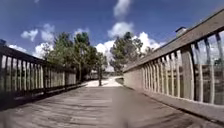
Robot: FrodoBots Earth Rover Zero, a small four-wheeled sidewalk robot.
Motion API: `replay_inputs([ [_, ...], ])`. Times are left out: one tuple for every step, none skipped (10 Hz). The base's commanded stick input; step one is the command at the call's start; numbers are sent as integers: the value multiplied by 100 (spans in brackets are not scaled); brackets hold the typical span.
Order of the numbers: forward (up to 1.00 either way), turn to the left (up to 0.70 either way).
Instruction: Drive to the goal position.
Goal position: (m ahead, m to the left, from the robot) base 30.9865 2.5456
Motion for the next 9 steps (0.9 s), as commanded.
replay_inputs([
  [70,0],
  [70,0],
  [70,0],
  [70,0],
  [70,0],
  [70,0],
  [70,0],
  [70,0],
  [70,0],
])
